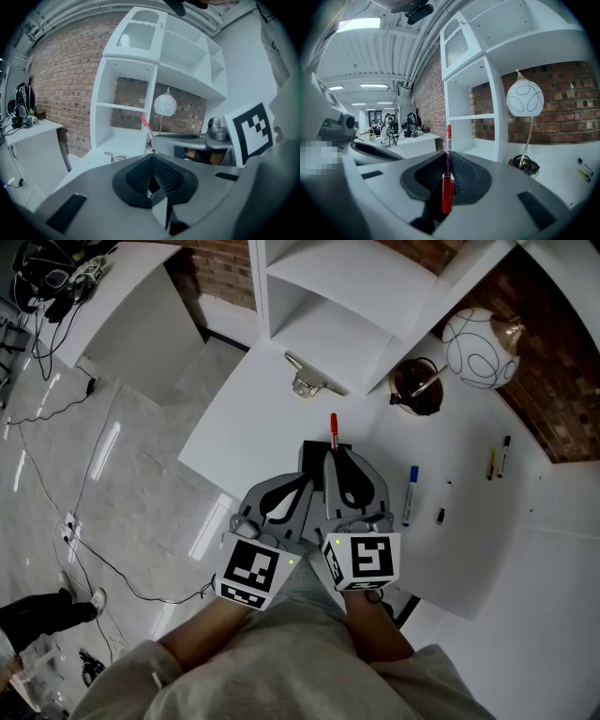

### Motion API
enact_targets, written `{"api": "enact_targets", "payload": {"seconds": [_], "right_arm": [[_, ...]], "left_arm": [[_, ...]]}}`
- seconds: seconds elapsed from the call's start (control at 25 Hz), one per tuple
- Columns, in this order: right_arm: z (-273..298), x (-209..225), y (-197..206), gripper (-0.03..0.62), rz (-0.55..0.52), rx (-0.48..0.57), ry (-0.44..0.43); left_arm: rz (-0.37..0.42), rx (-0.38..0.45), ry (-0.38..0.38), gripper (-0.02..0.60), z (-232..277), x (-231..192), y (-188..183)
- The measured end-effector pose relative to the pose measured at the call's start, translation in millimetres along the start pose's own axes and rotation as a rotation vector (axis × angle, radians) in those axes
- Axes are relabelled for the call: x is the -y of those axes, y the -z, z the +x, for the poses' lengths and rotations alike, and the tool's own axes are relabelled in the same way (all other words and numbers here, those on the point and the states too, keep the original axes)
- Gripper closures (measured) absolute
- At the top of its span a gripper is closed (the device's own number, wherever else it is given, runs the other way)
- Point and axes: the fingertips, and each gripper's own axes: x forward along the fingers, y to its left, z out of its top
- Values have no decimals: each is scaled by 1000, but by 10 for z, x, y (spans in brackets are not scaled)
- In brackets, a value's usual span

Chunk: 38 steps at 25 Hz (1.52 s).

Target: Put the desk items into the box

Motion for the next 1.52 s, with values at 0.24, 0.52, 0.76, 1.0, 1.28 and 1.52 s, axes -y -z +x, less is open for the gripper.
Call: {"api": "enact_targets", "payload": {"seconds": [0.24,0.52,0.76,1.0,1.28,1.52], "right_arm": [[102,-51,138,543,-29,-102,-28],[192,-110,341,543,-57,-238,-92],[252,-163,425,543,-102,-363,-127],[334,-224,570,542,-142,-524,-179],[365,-261,662,542,-142,-601,-209],[384,-270,706,542,-135,-633,-211]], "left_arm": [[-13,-7,-16,575,-9,-73,38],[-19,-21,-22,575,37,-105,71],[-27,-29,-30,575,57,-142,78],[-34,-33,-43,575,59,-192,90],[-46,-36,-52,575,55,-227,115],[-49,-36,-54,575,50,-247,115]]}}
